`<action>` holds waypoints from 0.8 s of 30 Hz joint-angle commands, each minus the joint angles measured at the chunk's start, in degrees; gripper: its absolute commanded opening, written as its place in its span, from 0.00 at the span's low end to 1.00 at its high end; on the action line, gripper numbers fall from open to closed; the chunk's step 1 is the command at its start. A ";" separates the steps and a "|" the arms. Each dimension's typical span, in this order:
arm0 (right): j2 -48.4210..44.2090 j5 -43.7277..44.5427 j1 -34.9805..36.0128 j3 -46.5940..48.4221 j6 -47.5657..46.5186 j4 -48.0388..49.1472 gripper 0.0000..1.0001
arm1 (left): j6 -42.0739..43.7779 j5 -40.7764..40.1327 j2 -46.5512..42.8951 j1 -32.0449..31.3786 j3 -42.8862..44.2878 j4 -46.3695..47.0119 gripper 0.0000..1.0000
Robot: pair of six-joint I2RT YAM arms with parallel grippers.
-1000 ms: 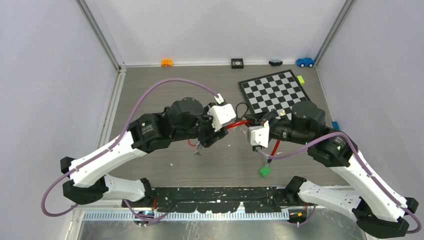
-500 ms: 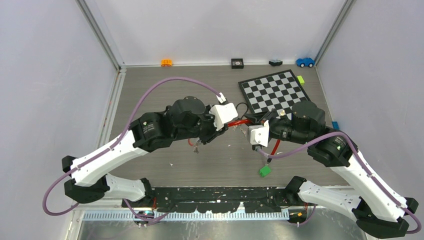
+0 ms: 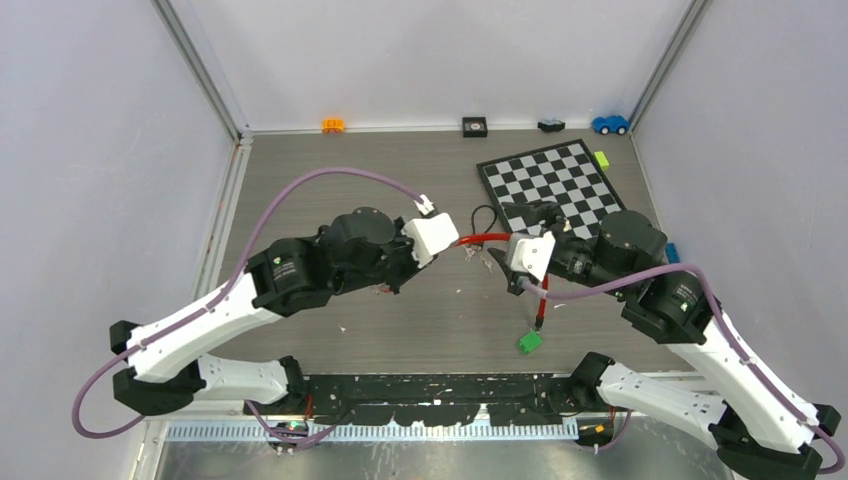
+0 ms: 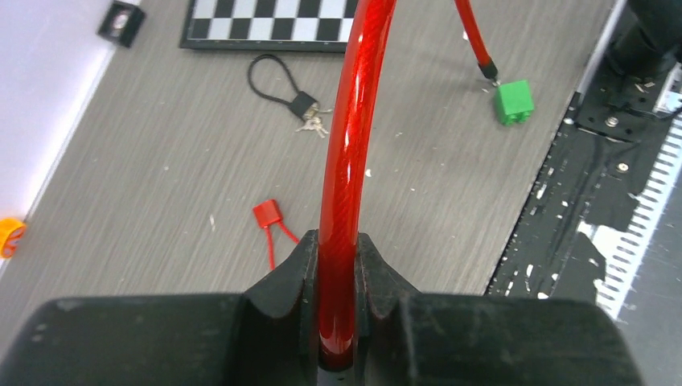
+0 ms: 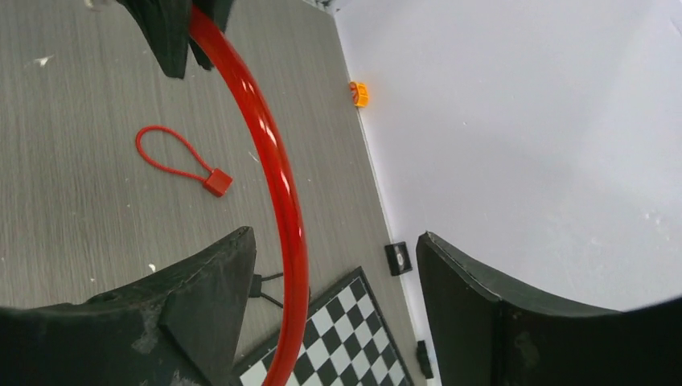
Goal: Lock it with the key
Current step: Adjust the lock.
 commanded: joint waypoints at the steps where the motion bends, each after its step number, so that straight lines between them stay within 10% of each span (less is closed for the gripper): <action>1: -4.00 7.63 0.30 -4.78 14.47 8.97 0.79 | -0.10 -6.46 -5.40 -0.11 -0.92 8.30 0.00; 14: -10.44 38.57 0.30 -33.86 46.95 28.82 0.79 | 1.03 -9.24 -9.06 -0.16 -3.44 9.73 0.00; 24: -10.93 44.93 0.30 -47.45 73.17 40.56 0.71 | 0.61 -9.62 -11.29 -0.18 -4.72 12.14 0.00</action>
